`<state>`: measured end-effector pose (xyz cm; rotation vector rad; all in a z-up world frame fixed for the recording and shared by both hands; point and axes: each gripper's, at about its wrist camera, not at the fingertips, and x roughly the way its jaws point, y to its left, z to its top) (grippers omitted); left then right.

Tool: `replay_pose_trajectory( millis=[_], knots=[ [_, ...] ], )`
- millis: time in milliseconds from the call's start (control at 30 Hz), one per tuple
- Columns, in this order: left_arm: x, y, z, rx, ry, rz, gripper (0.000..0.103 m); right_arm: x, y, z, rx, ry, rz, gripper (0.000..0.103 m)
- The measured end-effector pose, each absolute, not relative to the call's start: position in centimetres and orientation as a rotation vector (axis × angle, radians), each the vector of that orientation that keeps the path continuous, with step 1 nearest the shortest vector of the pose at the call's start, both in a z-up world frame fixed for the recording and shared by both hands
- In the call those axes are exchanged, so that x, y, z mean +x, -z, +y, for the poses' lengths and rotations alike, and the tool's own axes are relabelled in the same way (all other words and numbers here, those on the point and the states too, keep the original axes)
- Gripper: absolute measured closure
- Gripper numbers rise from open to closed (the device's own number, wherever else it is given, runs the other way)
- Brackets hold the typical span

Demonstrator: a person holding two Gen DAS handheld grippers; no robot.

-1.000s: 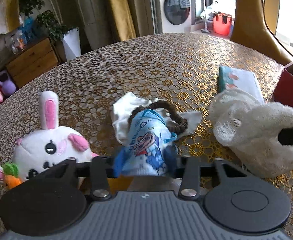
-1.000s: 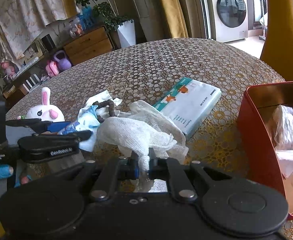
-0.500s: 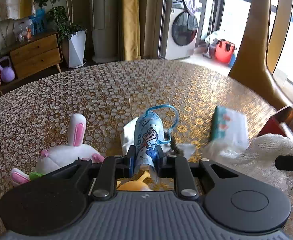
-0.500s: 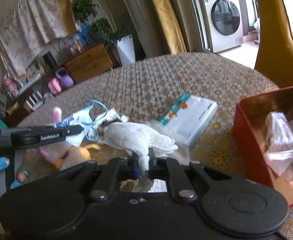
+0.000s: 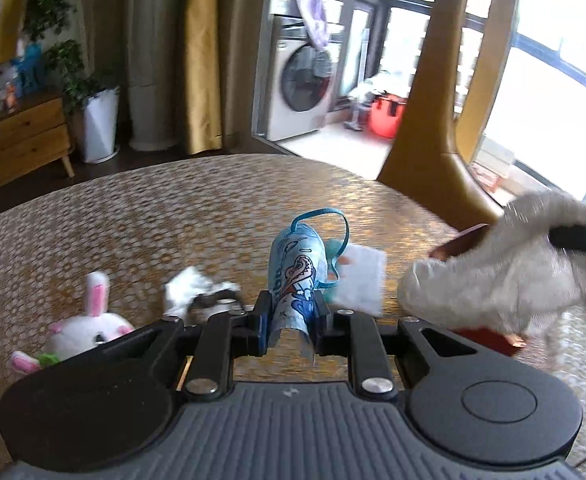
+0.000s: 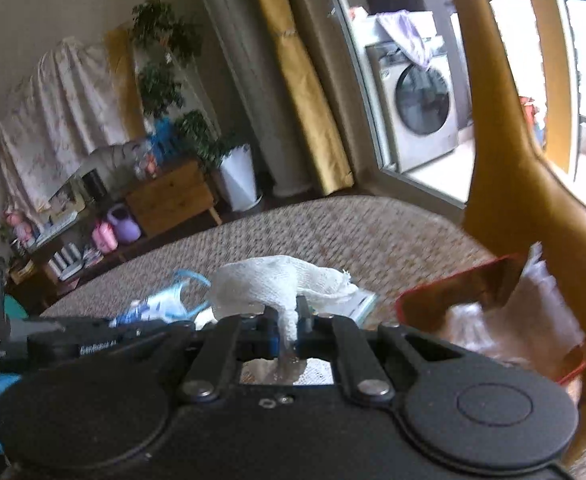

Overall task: Organize soft objects
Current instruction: 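Carry the gauze cloth and blue mask with both grippers into the red tray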

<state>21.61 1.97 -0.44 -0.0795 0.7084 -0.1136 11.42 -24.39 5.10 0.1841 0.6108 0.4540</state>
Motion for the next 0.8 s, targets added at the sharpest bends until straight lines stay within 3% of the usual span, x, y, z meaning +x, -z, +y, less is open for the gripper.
replay_pose_trajectory(
  millis=[333, 800],
  knots=[
    [21.9, -1.6, -6.4, -0.015, 0.264, 0.694, 0.084, 10.8, -7.2, -30.2, 0.184, -0.325, 0.540, 0.096],
    [25.4, 1.2, -17.3, 0.069, 0.384, 0.737, 0.083, 12.8, -2.6, -36.4, 0.225, -0.168, 0.597, 0.096]
  ],
)
